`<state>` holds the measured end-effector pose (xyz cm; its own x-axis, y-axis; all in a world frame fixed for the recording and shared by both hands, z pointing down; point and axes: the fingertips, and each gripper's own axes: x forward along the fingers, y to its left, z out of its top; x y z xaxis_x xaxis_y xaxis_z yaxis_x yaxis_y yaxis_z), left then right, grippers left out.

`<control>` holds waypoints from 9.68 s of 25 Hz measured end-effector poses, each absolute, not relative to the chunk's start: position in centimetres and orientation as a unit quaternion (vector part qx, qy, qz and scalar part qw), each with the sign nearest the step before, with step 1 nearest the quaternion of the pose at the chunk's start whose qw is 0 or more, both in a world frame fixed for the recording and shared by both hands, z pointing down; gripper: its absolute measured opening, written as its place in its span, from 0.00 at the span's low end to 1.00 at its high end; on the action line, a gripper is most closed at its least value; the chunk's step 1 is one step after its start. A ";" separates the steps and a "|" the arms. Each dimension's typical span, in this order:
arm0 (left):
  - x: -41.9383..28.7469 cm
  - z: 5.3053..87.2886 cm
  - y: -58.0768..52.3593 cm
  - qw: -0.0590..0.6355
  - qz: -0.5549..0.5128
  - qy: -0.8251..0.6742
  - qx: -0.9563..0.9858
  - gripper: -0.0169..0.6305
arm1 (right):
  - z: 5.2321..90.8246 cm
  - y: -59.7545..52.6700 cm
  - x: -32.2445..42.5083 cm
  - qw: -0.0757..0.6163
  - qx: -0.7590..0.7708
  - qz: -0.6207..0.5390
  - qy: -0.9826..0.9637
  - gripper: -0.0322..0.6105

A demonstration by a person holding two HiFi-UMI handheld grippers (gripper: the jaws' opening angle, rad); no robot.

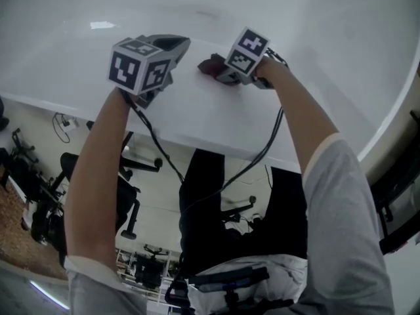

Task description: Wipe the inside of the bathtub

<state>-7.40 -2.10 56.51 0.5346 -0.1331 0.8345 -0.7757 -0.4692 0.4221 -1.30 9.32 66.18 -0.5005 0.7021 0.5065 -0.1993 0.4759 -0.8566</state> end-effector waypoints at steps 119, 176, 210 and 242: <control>-14.3 70.5 -7.2 0.424 0.367 -0.343 0.754 0.04 | 84.9 -7.2 -3.2 0.447 0.349 0.435 -0.699 0.24; -10.8 68.0 -7.3 0.427 0.335 -0.347 0.765 0.04 | 86.2 2.6 11.3 0.584 0.278 0.526 -0.552 0.24; -10.9 64.6 -7.5 0.428 0.299 -0.366 0.770 0.04 | 81.0 6.6 0.5 0.549 0.033 0.580 -0.601 0.23; -12.2 52.6 -4.4 0.428 0.223 -0.421 0.768 0.04 | 68.6 8.1 -4.8 0.505 -0.023 0.553 -0.662 0.23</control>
